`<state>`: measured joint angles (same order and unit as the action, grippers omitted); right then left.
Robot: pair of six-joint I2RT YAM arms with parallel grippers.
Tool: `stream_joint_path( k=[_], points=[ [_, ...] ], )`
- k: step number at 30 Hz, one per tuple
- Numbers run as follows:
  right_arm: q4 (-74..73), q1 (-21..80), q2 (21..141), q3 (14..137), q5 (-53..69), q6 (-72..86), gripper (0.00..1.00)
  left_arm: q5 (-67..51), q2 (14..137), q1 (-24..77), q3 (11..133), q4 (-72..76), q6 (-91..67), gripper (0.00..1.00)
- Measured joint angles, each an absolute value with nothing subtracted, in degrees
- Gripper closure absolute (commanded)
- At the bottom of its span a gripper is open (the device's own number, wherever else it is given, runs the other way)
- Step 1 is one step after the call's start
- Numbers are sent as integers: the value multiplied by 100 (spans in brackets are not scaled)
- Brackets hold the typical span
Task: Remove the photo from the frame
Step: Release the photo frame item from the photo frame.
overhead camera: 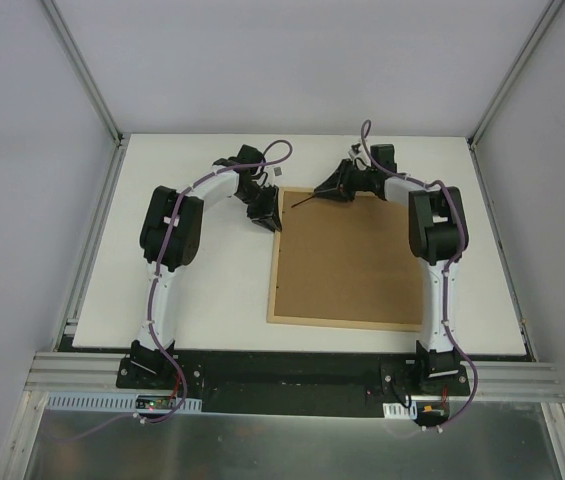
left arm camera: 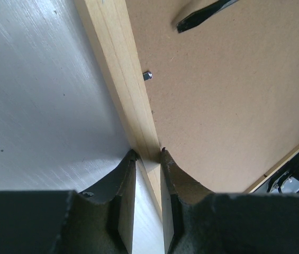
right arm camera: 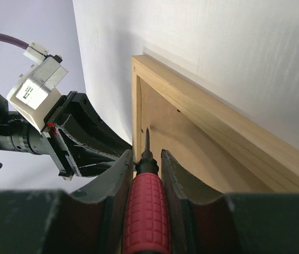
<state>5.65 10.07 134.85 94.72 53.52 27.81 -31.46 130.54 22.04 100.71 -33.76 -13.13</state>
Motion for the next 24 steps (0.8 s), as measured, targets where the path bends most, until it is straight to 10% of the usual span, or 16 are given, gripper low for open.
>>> stream_joint_path(
  k=[24],
  points=[
    [764,1179,13485,9448,5422,2792,100,-3146,13039,2202,10055,-3409,-1317,92]
  ],
)
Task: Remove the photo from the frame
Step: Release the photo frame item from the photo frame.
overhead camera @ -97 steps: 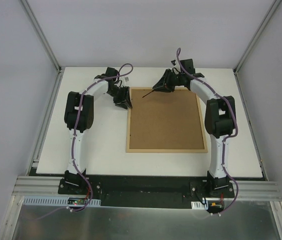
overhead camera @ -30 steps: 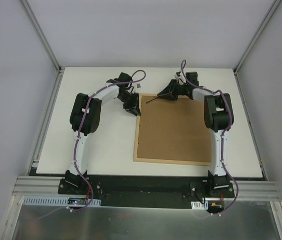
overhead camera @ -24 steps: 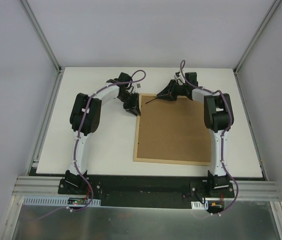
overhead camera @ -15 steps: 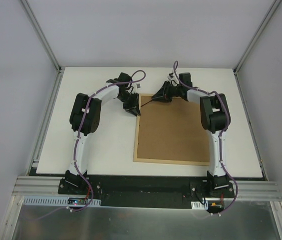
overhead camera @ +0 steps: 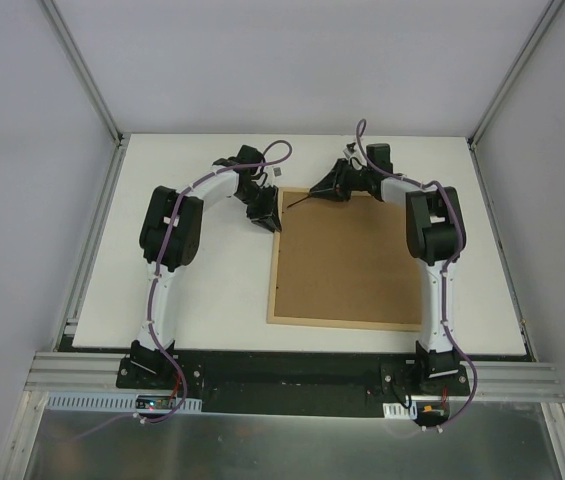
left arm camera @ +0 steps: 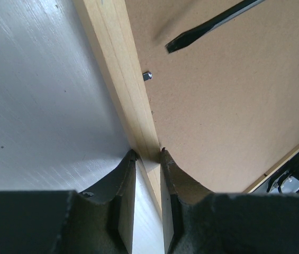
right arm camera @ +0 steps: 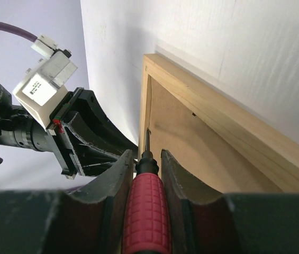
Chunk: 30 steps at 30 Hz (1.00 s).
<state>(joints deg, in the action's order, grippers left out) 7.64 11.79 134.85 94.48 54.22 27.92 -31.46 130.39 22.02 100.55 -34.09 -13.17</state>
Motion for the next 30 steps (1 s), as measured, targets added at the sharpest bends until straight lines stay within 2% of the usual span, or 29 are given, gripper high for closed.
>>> stream_joint_path(
  k=[30],
  points=[
    [687,1306,13474,9330,5452,2394,100,-3146,13026,2202,10033,-3398,-1337,93]
  ],
)
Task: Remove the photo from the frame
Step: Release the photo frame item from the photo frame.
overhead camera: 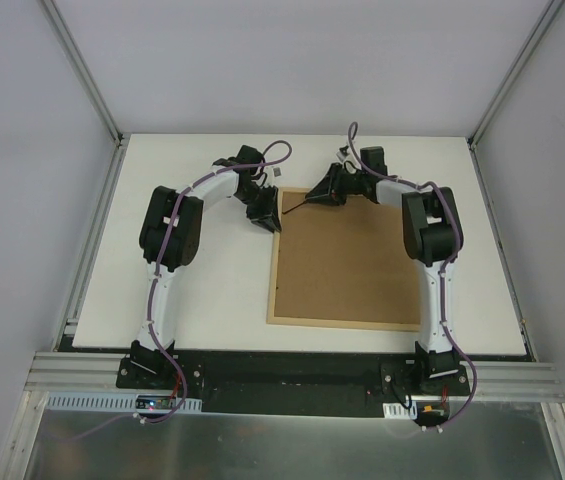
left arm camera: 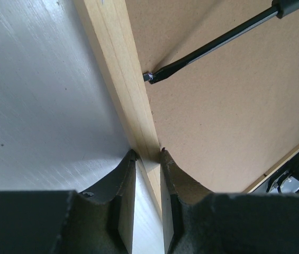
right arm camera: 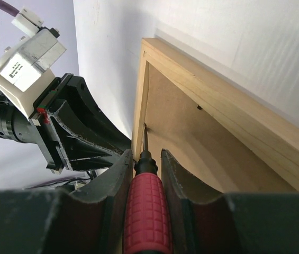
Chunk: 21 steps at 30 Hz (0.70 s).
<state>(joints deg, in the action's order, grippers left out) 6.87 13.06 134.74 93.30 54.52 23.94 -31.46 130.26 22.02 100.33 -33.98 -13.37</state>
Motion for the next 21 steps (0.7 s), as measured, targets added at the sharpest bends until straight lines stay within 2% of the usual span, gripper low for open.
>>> stream_joint_path(
  k=[12,21],
  points=[
    [381,1455,13474,9605,5236,2294,100,-3144,13002,2202,10018,-3496,-1345,93],
    [-913,2071,13340,10508,3962,1531,100,-3135,12932,2202,9974,-3732,-1350,93]
  ],
)
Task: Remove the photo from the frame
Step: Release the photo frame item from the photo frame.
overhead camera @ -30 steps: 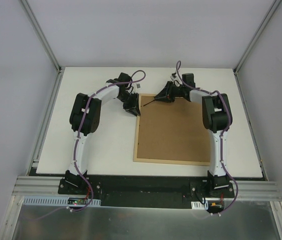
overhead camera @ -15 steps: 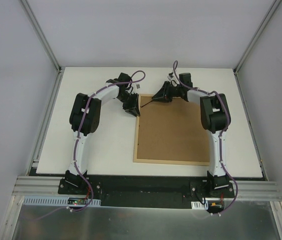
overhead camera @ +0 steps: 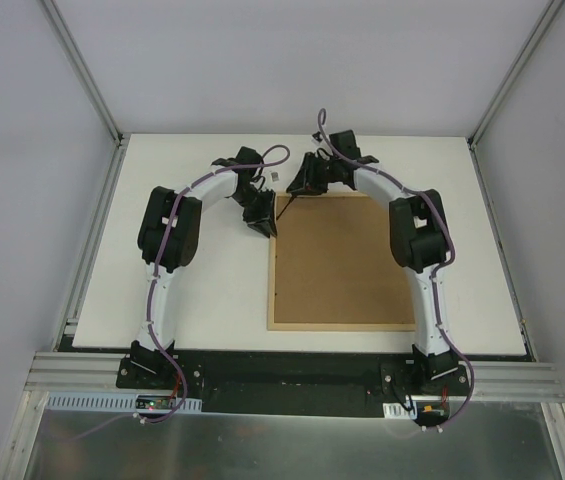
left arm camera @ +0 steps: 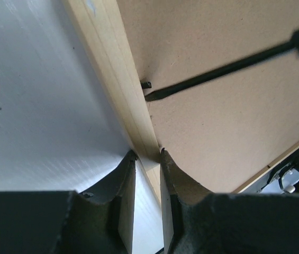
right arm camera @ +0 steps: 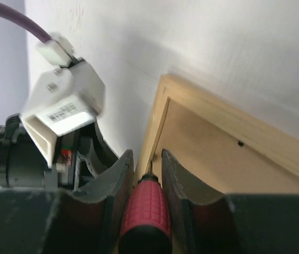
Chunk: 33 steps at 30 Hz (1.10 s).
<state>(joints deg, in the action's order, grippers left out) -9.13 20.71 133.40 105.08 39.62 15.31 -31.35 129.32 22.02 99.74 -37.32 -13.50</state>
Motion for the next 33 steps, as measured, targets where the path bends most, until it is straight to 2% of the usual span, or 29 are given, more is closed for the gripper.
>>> stream_joint_path(
  k=[5,10,12,16,19,27,33],
  points=[
    [-1557,2630,13139,10857,2958,1133,100,-3109,12899,2202,9926,-3964,-1350,93],
    [-1916,2821,13045,10971,2561,974,100,-3100,12888,2202,9907,-4077,-1352,91],
    [-2018,2781,13026,10971,2637,952,100,-3100,12881,2191,9907,-4082,-1352,84],
    [-2366,2510,12938,10816,3334,858,100,-3100,12875,2121,9907,-4069,-1337,62],
    [-2696,2217,12610,10407,3769,613,100,-3081,12866,2086,9950,-4045,-1295,55],
    [-2936,1372,11019,9030,3763,-54,99,-2241,13080,2012,10973,-4106,-1127,53],
    [-2926,1402,10481,8267,3422,-401,100,-2023,13362,2047,11229,-4150,-1116,53]
  ],
)
